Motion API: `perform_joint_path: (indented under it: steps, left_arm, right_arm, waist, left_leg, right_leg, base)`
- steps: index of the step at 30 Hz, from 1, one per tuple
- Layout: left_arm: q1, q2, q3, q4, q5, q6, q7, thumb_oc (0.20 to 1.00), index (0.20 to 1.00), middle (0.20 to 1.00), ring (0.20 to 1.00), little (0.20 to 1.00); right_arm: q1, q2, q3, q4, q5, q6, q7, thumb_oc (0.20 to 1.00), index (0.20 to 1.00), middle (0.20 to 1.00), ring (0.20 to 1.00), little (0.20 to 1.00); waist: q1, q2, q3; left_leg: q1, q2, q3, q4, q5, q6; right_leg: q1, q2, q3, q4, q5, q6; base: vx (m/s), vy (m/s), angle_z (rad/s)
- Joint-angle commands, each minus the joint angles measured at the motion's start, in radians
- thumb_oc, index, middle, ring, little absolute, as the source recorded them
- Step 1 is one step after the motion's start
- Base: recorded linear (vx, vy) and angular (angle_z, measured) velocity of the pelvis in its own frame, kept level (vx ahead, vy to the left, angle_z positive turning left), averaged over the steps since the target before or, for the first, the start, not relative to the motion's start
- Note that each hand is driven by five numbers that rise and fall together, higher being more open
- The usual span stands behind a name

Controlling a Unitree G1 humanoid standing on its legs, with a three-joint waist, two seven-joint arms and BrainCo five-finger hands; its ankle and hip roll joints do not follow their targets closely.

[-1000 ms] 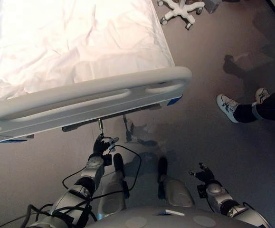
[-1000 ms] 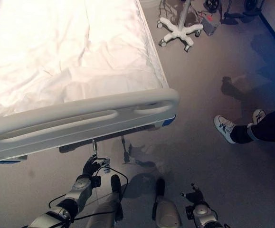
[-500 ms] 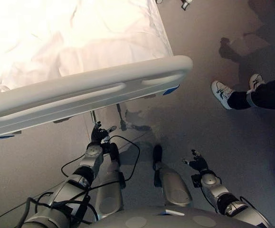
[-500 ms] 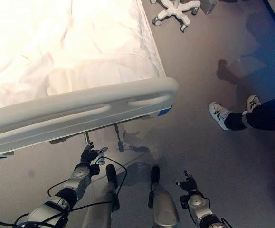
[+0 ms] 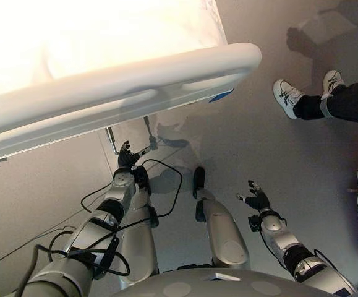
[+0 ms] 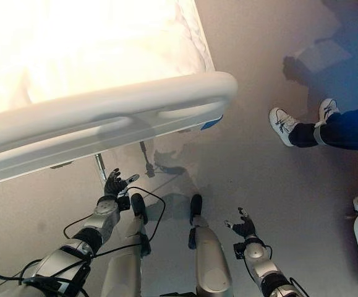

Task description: Raise the hospital bed

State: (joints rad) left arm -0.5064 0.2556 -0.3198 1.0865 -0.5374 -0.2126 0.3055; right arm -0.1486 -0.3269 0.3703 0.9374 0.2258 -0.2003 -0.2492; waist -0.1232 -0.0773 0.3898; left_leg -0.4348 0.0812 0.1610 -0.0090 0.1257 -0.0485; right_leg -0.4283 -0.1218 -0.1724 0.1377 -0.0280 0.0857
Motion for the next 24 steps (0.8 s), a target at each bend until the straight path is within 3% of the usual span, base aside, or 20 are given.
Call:
perform_joint_path:
  steps: [1, 12, 24]
  left_arm:
    - [-0.019, 0.007, 0.080, 0.035, -0.056, -0.032, 0.006, 1.000, 1.000, 1.000, 1.000, 1.000]
    - [-0.009, 0.045, 0.111, 0.042, -0.074, -0.034, 0.004, 1.000, 1.000, 1.000, 1.000, 1.000]
    - [-0.032, 0.123, 0.140, 0.040, -0.091, -0.030, 0.000, 1.000, 1.000, 1.000, 1.000, 1.000]
  right_arm:
    - [0.016, -0.022, 0.011, -0.057, 0.009, -0.035, -0.016, 1.000, 1.000, 1.000, 1.000, 1.000]
    - [0.015, -0.018, 0.015, -0.075, 0.023, -0.046, -0.016, 1.000, 1.000, 1.000, 1.000, 1.000]
    - [0.024, -0.017, 0.033, -0.118, 0.039, -0.057, -0.010, 1.000, 1.000, 1.000, 1.000, 1.000]
  waist:
    - [-0.005, -0.056, 0.015]
    - [0.011, -0.091, 0.052]
    - [0.043, -0.160, 0.103]
  left_leg:
    - [-0.019, -0.051, -0.039, -0.021, 0.046, 0.013]
    - [-0.039, -0.051, -0.059, -0.016, 0.052, 0.013]
    - [-0.073, -0.049, -0.099, -0.039, 0.078, 0.005]
  right_leg:
    - [-0.066, 0.023, 0.004, -0.149, 0.258, 0.044]
    - [-0.077, 0.019, -0.026, -0.145, 0.261, 0.047]
    - [-0.079, 0.015, -0.085, -0.163, 0.273, 0.057]
  base:
    - [-0.01, -0.035, 0.02]
    - [-0.01, -0.016, 0.08]
    - [0.00, -0.016, 0.12]
